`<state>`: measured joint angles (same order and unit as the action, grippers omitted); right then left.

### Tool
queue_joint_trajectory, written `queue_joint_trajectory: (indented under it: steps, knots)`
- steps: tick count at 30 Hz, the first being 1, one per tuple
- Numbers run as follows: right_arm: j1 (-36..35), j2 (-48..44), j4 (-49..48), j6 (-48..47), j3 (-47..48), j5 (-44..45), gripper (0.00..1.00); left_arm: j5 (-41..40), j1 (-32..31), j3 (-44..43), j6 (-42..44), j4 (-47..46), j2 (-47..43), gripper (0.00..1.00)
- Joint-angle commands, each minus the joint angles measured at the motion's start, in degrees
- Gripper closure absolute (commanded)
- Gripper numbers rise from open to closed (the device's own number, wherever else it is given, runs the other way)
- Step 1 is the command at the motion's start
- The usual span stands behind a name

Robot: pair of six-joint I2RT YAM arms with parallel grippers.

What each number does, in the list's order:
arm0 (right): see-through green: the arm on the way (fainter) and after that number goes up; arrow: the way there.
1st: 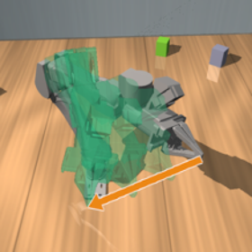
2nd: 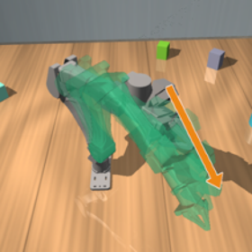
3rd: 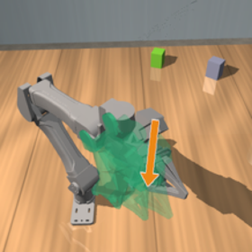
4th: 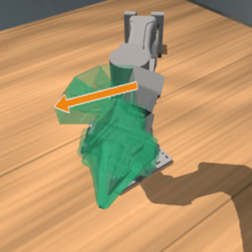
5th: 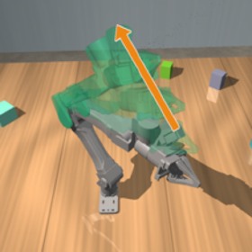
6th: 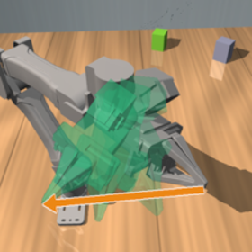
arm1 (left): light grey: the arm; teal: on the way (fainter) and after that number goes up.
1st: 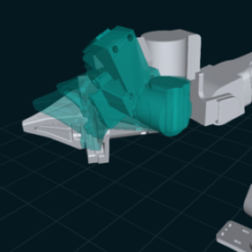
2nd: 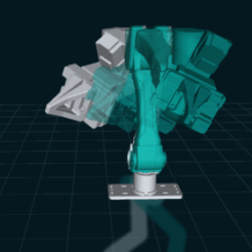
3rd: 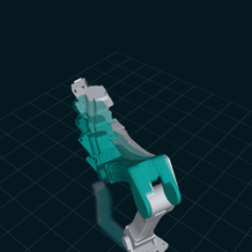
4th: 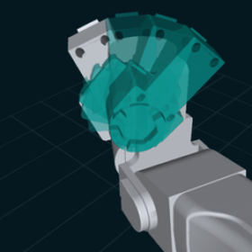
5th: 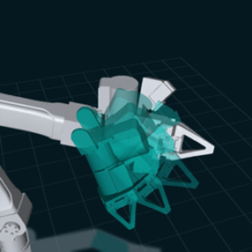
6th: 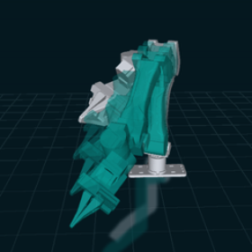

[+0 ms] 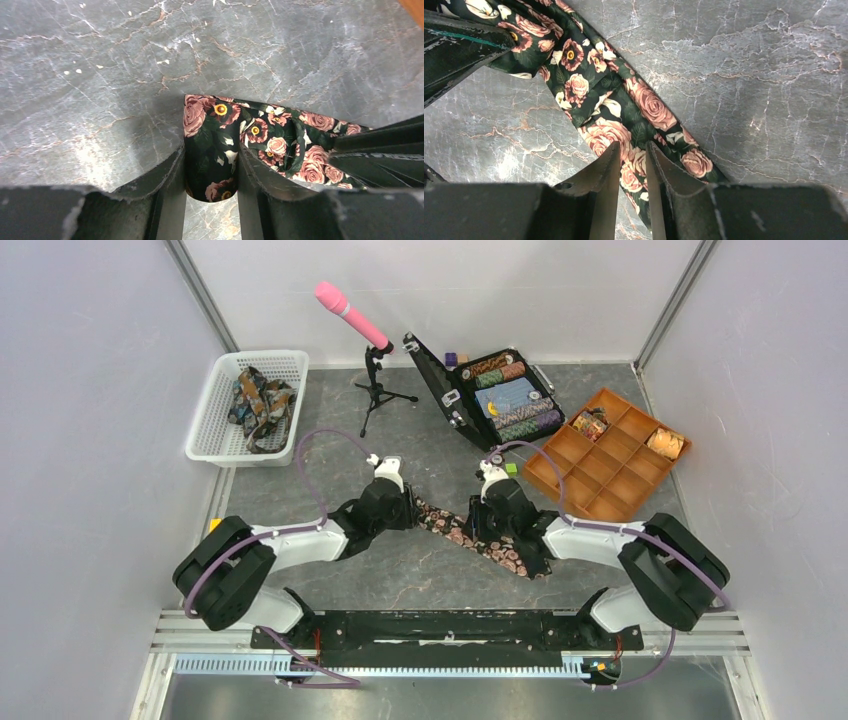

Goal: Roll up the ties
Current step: Roll the tie at the center of the board.

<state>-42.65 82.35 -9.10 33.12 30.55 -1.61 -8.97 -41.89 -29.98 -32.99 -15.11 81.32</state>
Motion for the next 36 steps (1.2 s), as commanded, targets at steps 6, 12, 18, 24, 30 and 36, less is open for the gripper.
queue_joint_trajectory:
  steps: [6,12,18,24,30,36]
  knots:
    - [-0.2,-6.4,0.6,-1.4,0.4,-2.8,0.67,-16.9,-5.5,-5.5,8.4,8.2,1.1,0.59]
    - [-0.2,-12.1,2.3,-1.3,1.1,-2.8,0.66,-24.8,-9.7,-9.4,10.7,12.0,4.5,0.62]
    - [-0.2,-19.1,5.9,-1.9,1.9,-0.3,0.64,-33.5,-14.3,-13.4,11.5,14.8,9.0,0.64]
    - [-0.2,-24.1,10.4,-2.6,2.3,2.6,0.63,-38.4,-17.8,-17.2,11.5,18.4,14.2,0.65]
    - [-0.2,-27.9,13.6,-2.5,2.5,5.9,0.63,-44.1,-21.4,-22.4,10.8,23.3,20.4,0.64]
    - [-0.1,-33.0,17.5,-2.3,3.9,11.0,0.63,-45.7,-24.3,-25.6,11.1,25.8,24.4,0.59]
